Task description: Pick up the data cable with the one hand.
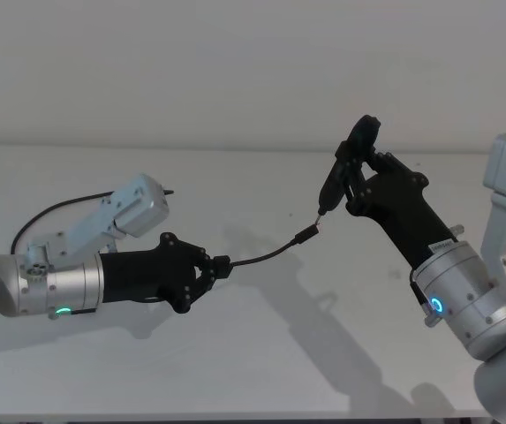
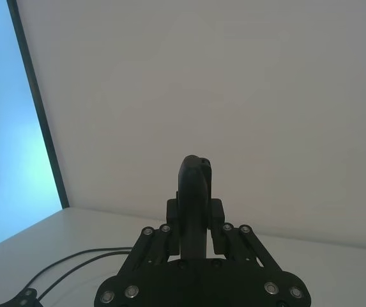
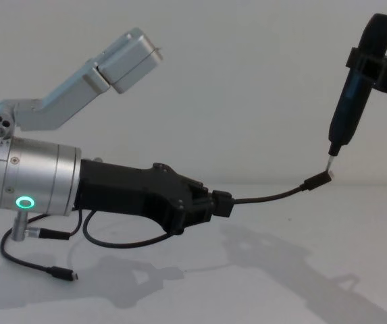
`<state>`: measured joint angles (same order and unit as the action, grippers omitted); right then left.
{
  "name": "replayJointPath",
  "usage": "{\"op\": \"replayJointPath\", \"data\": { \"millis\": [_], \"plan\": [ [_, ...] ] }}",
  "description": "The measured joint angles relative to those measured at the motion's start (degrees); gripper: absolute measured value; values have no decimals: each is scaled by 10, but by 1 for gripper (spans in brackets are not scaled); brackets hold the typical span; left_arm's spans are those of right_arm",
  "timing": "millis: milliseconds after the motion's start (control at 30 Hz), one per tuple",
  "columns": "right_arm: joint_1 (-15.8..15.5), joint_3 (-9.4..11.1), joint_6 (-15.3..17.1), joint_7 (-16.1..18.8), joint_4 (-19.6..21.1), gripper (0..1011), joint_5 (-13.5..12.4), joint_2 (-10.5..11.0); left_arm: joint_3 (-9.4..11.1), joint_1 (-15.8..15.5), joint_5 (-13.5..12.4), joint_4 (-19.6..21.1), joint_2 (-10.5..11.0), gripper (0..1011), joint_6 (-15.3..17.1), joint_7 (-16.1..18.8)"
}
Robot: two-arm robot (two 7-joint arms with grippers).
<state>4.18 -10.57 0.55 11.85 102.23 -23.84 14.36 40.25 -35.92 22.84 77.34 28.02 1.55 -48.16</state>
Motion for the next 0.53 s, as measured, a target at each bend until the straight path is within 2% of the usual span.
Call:
{"op": "replayJointPath", "data": {
  "millis": [533],
  "plan": [
    [2,1,2,1,-1,275,4,0,0,0,0,0,0,40,0,0]
  ]
}}
